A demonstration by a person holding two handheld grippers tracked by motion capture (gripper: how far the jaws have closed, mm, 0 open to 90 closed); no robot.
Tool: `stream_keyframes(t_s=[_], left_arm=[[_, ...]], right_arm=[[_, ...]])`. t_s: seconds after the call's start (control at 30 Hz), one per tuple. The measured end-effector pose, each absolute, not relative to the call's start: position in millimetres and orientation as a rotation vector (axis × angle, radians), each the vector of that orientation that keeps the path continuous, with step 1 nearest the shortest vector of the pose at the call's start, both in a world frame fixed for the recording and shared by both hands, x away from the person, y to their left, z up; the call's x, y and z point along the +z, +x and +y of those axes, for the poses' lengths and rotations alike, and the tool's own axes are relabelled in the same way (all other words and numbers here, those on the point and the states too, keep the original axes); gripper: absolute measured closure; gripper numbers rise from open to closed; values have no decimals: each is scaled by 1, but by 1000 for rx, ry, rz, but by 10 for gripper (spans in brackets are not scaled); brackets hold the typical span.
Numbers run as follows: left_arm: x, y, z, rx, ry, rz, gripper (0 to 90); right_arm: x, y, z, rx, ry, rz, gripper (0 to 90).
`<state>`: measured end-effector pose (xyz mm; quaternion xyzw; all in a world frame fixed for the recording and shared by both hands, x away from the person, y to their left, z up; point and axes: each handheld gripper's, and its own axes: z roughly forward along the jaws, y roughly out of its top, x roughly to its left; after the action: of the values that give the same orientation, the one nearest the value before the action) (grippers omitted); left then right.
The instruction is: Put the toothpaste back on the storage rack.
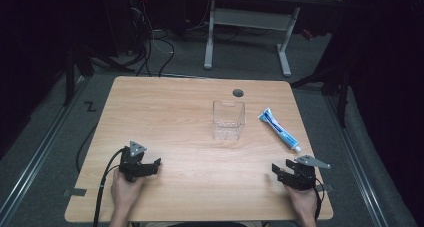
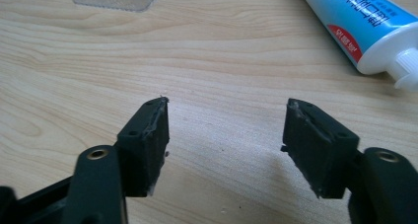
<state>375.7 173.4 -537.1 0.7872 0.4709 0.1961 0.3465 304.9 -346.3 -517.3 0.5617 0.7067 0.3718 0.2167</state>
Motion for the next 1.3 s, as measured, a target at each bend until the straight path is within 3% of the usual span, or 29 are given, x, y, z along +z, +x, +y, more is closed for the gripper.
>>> stream_keyframes(t_s=[0.4, 0.8, 1.3], left_arm=[[-537, 376, 173, 509, 2042, 1222, 174], [-537, 376, 173, 509, 2041, 1223, 175], [-537, 376, 174, 509, 2041, 1224, 175]], right_arm=[[-493, 311, -351, 1083, 1465, 1955, 546], [-459, 344, -349, 1015, 1386, 1992, 532], [-449, 385, -344, 903, 1366, 2041, 539]])
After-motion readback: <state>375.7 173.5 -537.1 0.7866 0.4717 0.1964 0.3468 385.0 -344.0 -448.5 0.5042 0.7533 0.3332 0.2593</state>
